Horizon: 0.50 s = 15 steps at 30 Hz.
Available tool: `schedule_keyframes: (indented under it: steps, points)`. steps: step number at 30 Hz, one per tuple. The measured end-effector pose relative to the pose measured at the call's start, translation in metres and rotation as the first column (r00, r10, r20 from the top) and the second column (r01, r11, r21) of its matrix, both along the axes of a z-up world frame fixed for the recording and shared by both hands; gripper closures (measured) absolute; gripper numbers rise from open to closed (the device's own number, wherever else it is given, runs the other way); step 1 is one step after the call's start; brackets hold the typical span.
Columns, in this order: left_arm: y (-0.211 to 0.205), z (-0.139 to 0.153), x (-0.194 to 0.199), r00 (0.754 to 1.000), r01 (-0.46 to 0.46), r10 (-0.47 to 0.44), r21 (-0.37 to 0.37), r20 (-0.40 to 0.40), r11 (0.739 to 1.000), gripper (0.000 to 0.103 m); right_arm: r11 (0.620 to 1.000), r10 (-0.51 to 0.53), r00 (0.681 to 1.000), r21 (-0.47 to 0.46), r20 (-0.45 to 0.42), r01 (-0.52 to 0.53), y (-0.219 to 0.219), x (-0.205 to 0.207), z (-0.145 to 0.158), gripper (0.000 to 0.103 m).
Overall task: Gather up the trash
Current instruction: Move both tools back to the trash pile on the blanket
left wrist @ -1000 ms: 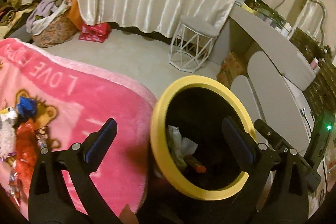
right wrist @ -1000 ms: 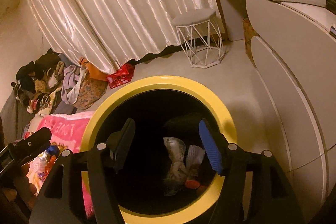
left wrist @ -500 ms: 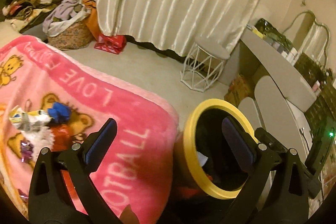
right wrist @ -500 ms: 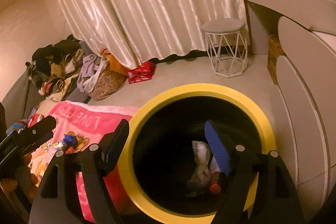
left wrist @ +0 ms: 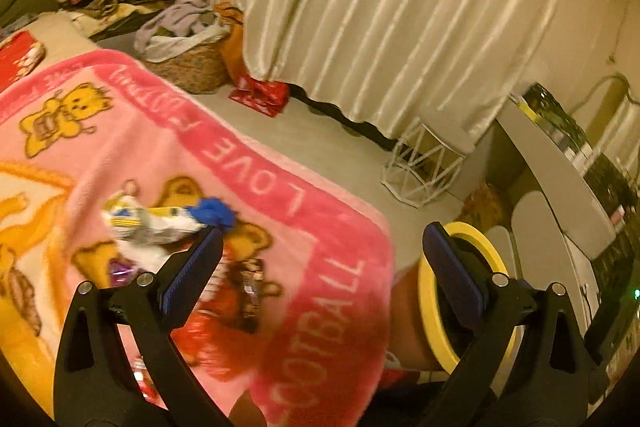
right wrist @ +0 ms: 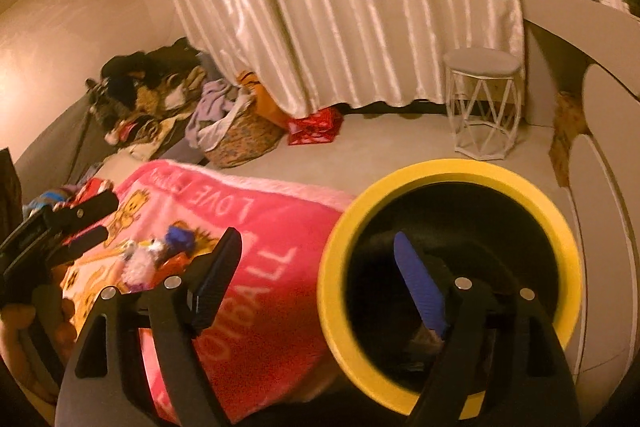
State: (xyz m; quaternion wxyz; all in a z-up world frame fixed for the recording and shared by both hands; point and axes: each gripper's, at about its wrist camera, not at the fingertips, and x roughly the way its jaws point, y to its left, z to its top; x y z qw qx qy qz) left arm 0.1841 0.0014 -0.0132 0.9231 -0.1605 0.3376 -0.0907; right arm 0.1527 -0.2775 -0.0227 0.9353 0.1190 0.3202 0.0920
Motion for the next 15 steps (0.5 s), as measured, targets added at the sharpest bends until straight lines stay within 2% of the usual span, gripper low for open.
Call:
schedule_keyframes:
  steps: [7, 15]
  points:
    - [0.048, 0.001, -0.004, 0.995, -0.100, 0.100, -0.026, 0.002, 0.995, 0.011, 0.995, 0.098, 0.995, -0.024, 0.003, -0.098, 0.041, 0.001, 0.001, 0.026]
    - [0.092, -0.003, -0.010, 0.982, -0.187, 0.187, -0.046, -0.010, 0.981, 0.011, 0.972, 0.233, 0.972, -0.034, -0.005, -0.233, 0.092, 0.003, -0.003, 0.026]
